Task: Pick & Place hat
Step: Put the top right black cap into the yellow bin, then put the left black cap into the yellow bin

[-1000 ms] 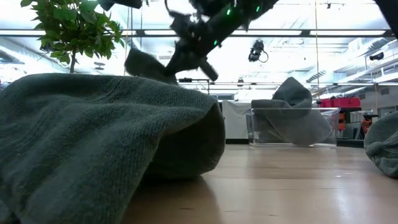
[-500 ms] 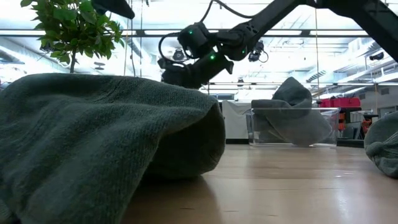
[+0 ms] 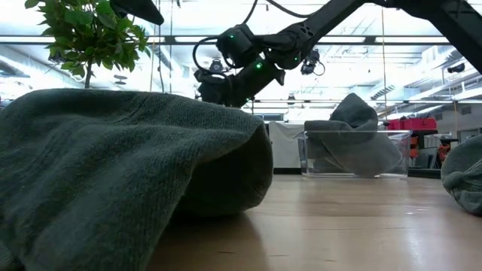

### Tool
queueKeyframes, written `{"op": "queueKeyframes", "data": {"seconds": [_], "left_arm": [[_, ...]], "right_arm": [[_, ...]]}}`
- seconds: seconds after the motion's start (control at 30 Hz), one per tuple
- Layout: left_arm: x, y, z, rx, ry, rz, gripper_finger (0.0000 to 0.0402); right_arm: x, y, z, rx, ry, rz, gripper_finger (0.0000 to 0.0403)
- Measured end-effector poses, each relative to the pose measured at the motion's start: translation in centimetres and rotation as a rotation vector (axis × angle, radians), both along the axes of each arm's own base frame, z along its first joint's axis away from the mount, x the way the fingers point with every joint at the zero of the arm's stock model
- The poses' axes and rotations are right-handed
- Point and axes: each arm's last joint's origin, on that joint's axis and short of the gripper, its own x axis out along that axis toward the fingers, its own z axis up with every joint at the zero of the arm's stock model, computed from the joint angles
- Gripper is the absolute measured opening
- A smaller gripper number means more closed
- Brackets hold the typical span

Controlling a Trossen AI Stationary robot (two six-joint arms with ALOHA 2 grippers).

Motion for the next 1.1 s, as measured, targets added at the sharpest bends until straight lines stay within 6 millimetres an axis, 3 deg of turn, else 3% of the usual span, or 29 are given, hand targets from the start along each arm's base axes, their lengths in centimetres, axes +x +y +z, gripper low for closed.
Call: {"op": "queueKeyframes", "data": {"seconds": [0.2, 0.37, 0.47, 0.8, 0.97, 1.1], "left_arm": [[0.0, 0.0, 0.0, -0.013, -0.005, 0.013, 0.0021], [0.0, 0.0, 0.0, -0.025, -0.009, 0.023, 0.0021], [0.0, 0.0, 0.0, -0.043, -0.016, 0.035, 0.0021], [0.0, 0.0, 0.0, -0.051, -0.015, 0.026, 0.0021], [1.4, -0.9, -1.0, -0.089, 0.033, -0.082, 0.0038], [3.2, -2.0, -2.3, -0.179, 0.094, -0.231, 0.0067]], "right_arm": [[-0.3, 1.0, 0.0, -0.074, 0.055, -0.164, 0.0095], [-1.8, 3.8, 0.1, 0.024, 0.211, -0.214, 0.0085], [-3.1, 6.1, 1.1, 0.089, 0.288, -0.239, 0.0073], [-9.2, 13.1, 8.5, 0.282, 0.319, -0.351, 0.0047], [-11.6, 15.5, 11.7, 0.453, 0.203, -0.427, 0.0055], [-12.8, 17.1, 12.9, 0.618, 0.16, -0.474, 0.0071]]}}
